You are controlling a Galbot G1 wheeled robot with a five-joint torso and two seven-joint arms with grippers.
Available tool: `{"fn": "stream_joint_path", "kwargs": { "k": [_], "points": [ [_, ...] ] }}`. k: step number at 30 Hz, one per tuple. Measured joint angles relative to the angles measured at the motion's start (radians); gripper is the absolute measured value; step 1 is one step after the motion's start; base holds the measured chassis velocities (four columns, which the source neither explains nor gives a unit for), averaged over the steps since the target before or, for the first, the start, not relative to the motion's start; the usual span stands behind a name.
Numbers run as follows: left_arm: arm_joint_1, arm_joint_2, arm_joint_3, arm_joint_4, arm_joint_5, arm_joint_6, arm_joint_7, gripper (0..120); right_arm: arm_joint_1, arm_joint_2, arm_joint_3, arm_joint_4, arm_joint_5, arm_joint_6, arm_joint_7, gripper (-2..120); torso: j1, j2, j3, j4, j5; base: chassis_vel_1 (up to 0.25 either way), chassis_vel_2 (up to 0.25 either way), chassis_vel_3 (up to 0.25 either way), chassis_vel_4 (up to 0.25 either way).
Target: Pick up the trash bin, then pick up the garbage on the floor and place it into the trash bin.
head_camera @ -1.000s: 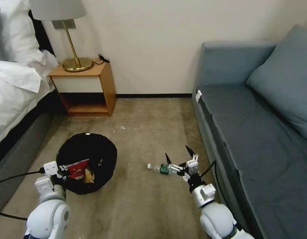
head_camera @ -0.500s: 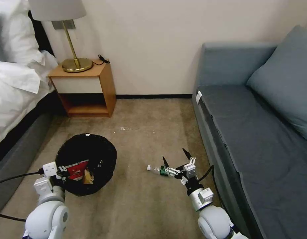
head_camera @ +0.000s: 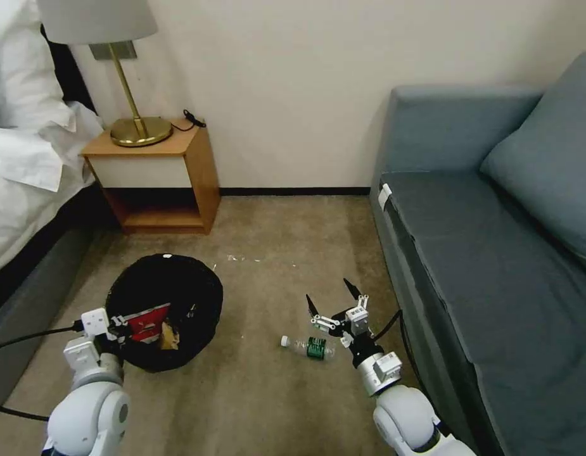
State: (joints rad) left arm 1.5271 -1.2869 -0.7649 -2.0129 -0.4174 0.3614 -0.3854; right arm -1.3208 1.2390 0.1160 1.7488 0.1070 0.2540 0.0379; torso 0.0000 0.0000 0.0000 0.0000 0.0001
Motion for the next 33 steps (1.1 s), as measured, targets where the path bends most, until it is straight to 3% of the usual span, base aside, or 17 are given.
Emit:
{"fn": "stream_joint_path", "kwargs": {
  "k": [9,19,20,21,22,23,24,26,27,29,30,33],
  "points": [
    [-0.001,0.000,0.000,-0.001,-0.001,0.000,0.001,3,0.061,-0.028,-0.041,-0.051,0.014,-0.007,-0.002,100,0.000,0.000,0.000,0.0000,0.0001,-0.109,0.103,0.105,-0.096],
    [0.005,-0.007,0.002,-0.018,0.013,0.001,0.002,3,0.261,-0.203,-0.278,-0.159,0.165,-0.073,-0.039,100,0.000,0.000,0.000,0.0001,0.0001,-0.024,0.028,0.022,-0.025],
    [0.007,-0.011,0.001,-0.022,0.016,0.001,0.002,3,0.319,-0.259,-0.357,-0.182,0.196,-0.122,-0.076,100,0.000,0.000,0.000,0.0002,0.0000,0.000,0.000,0.000,0.000],
    [0.007,-0.011,0.001,-0.022,0.016,0.001,0.002,3,0.319,-0.259,-0.357,-0.182,0.196,-0.122,-0.076,100,0.000,0.000,0.000,0.0002,0.0000,0.000,0.000,0.000,0.000],
    [0.010,-0.016,0.001,-0.024,0.021,0.001,0.002,3,0.368,-0.298,-0.431,-0.193,0.232,-0.213,-0.099,100,0.000,0.000,0.000,-0.0002,-0.0001,0.000,0.000,0.000,0.000],
    [0.011,-0.017,0.001,-0.024,0.022,0.001,0.002,3,0.379,-0.304,-0.449,-0.196,0.244,-0.231,-0.099,100,0.000,0.000,0.000,0.0000,-0.0001,0.000,0.000,0.000,0.000],
    [0.014,-0.021,0.001,-0.024,0.027,-0.001,0.002,3,0.434,-0.315,-0.529,-0.214,0.304,-0.323,-0.092,100,0.000,0.000,0.000,-0.0001,-0.0002,0.000,0.000,0.000,0.000],
    [0.014,-0.022,0.001,-0.024,0.029,-0.001,0.002,3,0.451,-0.314,-0.550,-0.221,0.323,-0.357,-0.095,100,0.000,0.000,0.000,-0.0002,0.0001,0.000,0.000,0.000,0.000],
    [0.013,-0.025,0.001,-0.029,0.032,-0.001,0.002,3,0.486,-0.305,-0.586,-0.245,0.350,-0.431,-0.140,100,0.000,0.000,0.000,0.0001,0.0000,0.000,0.000,0.000,0.000],
    [0.012,-0.025,0.002,-0.029,0.032,-0.001,0.002,3,0.490,-0.304,-0.588,-0.249,0.350,-0.438,-0.149,100,0.000,0.000,0.000,0.0001,0.0000,0.000,0.000,0.000,0.000],
    [0.008,-0.028,0.003,-0.036,0.033,0.001,0.002,3,0.526,-0.286,-0.605,-0.308,0.325,-0.466,-0.249,100,0.000,0.000,0.000,0.0002,0.0001,0.000,0.000,0.000,0.000],
    [0.004,-0.033,0.005,-0.038,0.034,0.004,0.002,3,0.549,-0.270,-0.623,-0.350,0.294,-0.471,-0.288,100,0.000,0.000,0.000,0.0000,0.0000,0.000,0.000,0.000,0.000]
  ]
}}
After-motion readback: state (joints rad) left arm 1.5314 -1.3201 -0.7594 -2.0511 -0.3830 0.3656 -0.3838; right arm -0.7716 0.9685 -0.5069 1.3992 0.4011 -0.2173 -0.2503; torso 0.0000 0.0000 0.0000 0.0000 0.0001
